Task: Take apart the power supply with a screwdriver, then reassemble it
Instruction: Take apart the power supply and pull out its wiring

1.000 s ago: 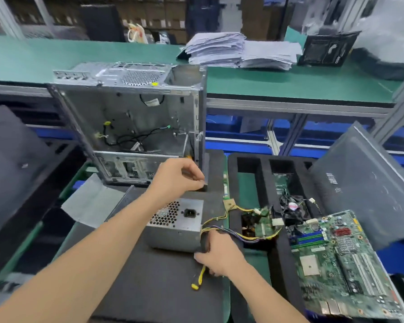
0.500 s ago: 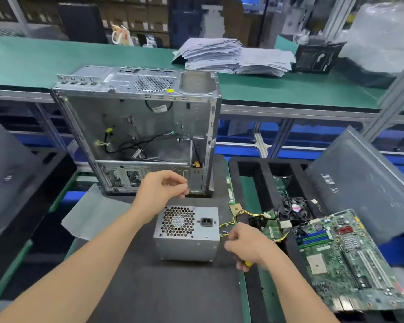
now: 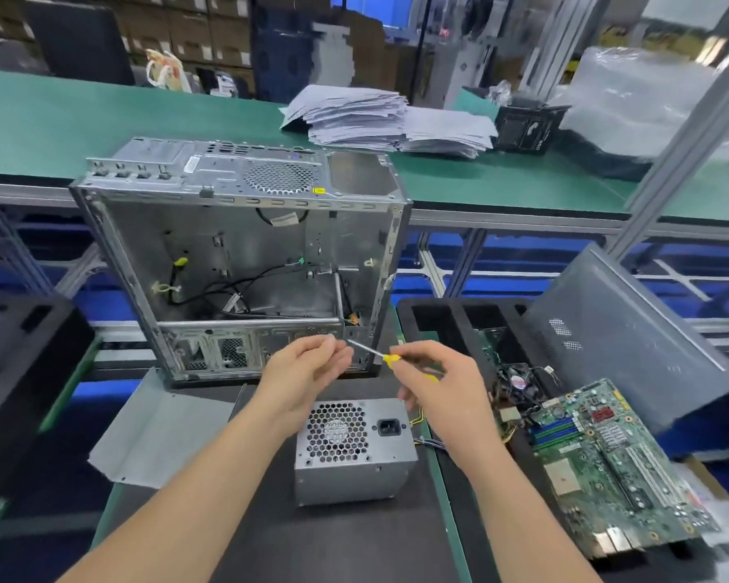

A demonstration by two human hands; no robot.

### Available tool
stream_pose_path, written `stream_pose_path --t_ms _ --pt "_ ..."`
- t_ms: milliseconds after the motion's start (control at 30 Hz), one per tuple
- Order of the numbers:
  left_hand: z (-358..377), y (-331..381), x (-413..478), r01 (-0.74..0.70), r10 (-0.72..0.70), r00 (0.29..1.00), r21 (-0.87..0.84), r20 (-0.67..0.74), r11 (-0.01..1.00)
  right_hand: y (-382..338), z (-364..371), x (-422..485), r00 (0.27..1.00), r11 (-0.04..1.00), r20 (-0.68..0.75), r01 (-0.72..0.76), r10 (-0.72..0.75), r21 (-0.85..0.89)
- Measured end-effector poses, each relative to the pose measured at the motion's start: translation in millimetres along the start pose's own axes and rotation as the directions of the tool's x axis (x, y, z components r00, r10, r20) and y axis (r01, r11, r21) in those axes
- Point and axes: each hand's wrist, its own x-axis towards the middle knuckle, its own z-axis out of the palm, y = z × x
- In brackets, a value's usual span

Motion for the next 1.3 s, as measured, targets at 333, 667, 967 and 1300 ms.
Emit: stream_pose_path --t_ms 333,667,967,1300 --pt "14 -7 7 0.104 -0.103 0.994 -0.379 0.023 0.920 11 6 8 1.000 1.000 -0.022 0.013 -0.013 0.025" --pt "19 -5 1 0.043 -0.061 0.996 -0.240 -0.070 0.970 16 -5 24 0.969 0.953 0.086 0.245 -0.233 -0.179" --pt "24 9 -12 0.110 -0.127 0.991 -0.296 -0.038 0.949 11 4 24 0.989 0.980 -0.063 0.142 -0.134 0.139" --pt "16 8 -21 0.130 -0.138 0.990 -0.323 -0.001 0.937 8 16 17 0.990 0.966 -0.094 0.127 -0.108 0.226"
